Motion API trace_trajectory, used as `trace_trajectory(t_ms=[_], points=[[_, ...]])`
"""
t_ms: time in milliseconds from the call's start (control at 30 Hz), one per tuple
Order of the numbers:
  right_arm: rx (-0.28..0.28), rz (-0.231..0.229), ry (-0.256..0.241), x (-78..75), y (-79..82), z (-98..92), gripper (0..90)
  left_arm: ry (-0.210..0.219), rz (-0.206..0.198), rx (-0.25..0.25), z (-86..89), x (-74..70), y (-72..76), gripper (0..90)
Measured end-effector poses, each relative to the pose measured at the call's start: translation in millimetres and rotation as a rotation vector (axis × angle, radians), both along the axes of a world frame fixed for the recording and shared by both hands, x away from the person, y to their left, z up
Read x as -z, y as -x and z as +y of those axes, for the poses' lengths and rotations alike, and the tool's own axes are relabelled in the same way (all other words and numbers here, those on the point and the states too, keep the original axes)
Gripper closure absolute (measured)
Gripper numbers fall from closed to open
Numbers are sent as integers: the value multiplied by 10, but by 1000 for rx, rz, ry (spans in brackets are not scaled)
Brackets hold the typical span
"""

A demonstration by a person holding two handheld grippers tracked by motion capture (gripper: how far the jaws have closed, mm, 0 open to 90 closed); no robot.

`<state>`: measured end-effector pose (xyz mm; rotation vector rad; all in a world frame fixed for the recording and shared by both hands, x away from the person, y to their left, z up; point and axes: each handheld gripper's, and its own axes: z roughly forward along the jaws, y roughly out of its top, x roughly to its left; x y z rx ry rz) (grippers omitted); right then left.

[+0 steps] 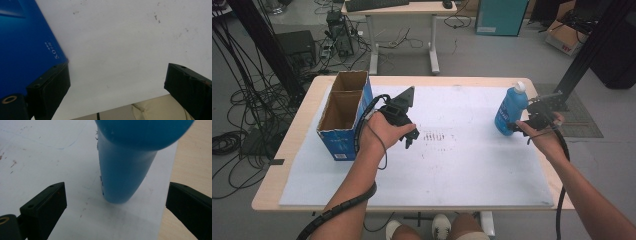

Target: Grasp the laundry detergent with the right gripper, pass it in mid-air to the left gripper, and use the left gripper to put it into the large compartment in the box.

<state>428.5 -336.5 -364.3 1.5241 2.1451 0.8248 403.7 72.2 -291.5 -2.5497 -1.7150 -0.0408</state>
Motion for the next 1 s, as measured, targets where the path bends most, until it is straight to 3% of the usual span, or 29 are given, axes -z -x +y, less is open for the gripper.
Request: trace_trajectory(t_ms=[67, 200, 267, 300, 400, 767, 1000], points=[[9, -9, -6, 31, -6, 11, 29, -2, 0, -2, 14, 10, 1, 68], [49, -135, -37, 164, -22, 50, 21, -5, 2, -5, 42, 26, 2, 68], [47, -153, -41, 175, -24, 54, 24, -9, 3, -6, 45, 26, 4, 68], [39, -204, -45, 204, -33, 65, 22, -9, 0, -6, 53, 23, 6, 68], [38, -242, -60, 252, -55, 86, 19, -10, 1, -5, 55, 14, 12, 68], [55, -336, -64, 294, -92, 88, 7, -12, -12, -2, 49, -41, 27, 68], [43, -360, -64, 297, -105, 90, 6, -14, -13, 4, 29, -37, 20, 68]])
